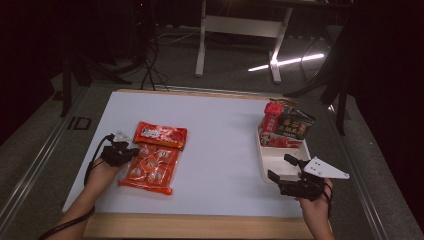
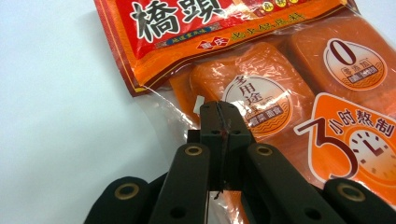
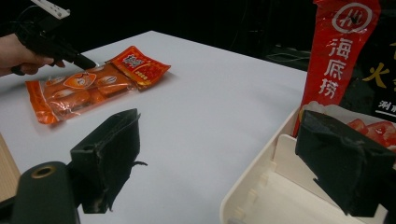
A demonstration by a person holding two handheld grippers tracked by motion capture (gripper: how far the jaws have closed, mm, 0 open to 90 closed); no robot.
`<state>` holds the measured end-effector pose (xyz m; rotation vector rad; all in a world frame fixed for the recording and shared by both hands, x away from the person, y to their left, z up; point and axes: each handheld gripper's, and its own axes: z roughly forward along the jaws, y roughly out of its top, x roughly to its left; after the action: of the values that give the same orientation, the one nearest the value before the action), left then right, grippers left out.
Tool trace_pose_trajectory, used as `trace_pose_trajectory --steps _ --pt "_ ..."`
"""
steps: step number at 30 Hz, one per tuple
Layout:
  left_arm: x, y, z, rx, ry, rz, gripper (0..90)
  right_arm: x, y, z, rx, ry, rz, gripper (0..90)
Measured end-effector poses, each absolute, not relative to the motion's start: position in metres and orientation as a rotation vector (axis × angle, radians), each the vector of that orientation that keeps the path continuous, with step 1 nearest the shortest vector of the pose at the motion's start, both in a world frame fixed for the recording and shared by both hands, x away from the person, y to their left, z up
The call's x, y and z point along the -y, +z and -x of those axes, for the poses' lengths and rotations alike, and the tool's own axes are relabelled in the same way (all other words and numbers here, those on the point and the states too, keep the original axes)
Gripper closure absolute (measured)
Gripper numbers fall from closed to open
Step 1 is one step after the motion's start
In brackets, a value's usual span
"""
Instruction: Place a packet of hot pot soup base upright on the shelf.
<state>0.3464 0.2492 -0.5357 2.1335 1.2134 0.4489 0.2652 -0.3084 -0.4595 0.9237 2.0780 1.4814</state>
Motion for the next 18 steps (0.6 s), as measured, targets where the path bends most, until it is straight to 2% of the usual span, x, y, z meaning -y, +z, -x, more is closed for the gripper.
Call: trace_pose_trajectory --steps 10,18 --pt "-0.209 -0.535 -0.354 -1.113 0.405 -2.170 90.0 0.309 -0.459 -0.264 -2.076 1.483 -0.922 13.8" --pt "-0.193 -0.535 -0.356 -1.059 0.408 -2.203 90.0 0.309 -0.459 -0.264 -2.078 1.485 -0.921 13.8"
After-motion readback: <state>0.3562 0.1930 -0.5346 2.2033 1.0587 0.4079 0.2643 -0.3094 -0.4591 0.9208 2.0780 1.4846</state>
